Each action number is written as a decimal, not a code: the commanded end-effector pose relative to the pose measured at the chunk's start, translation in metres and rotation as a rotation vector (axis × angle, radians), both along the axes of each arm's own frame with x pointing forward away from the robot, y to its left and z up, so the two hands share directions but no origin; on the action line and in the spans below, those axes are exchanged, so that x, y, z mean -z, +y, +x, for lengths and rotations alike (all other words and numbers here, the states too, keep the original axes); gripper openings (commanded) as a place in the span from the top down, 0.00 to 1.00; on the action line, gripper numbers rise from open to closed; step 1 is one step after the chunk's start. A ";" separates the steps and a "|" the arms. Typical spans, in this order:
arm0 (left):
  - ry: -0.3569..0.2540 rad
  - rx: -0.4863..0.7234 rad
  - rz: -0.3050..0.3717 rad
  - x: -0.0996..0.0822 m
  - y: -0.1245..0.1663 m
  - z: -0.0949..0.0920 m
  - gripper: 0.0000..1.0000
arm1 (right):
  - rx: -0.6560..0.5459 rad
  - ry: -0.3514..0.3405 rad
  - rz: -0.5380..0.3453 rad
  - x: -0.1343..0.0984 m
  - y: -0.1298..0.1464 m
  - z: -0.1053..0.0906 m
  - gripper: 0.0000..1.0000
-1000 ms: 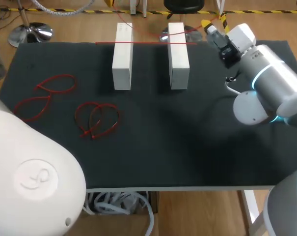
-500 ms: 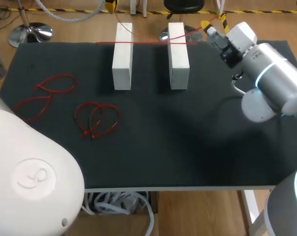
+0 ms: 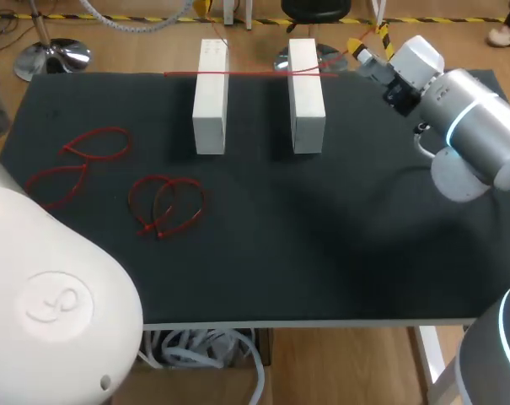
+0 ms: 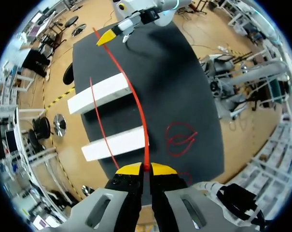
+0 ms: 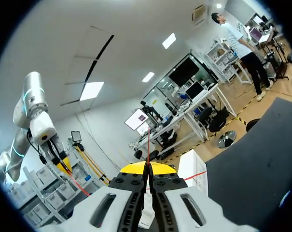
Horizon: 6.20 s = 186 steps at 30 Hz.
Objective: Grab the tape and strap the tape.
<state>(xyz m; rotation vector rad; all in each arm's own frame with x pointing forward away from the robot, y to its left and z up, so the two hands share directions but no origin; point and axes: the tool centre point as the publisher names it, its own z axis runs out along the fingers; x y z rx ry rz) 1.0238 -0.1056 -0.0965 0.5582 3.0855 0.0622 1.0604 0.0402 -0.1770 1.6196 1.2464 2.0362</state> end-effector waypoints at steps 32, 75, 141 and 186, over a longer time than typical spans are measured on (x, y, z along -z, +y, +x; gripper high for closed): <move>-0.042 0.089 0.035 -0.003 -0.012 0.000 1.00 | 0.176 -0.095 -0.569 -0.018 0.009 -0.005 1.00; 0.116 -0.236 0.074 -0.002 -0.007 -0.011 1.00 | 0.135 -0.190 -0.701 -0.015 0.015 -0.004 1.00; 0.081 -0.126 -0.005 -0.005 -0.010 -0.010 1.00 | 0.382 -0.206 -1.486 -0.052 0.114 -0.020 1.00; 0.081 -0.126 -0.005 -0.005 -0.010 -0.010 1.00 | 0.282 -0.271 -1.513 -0.055 0.169 -0.021 1.00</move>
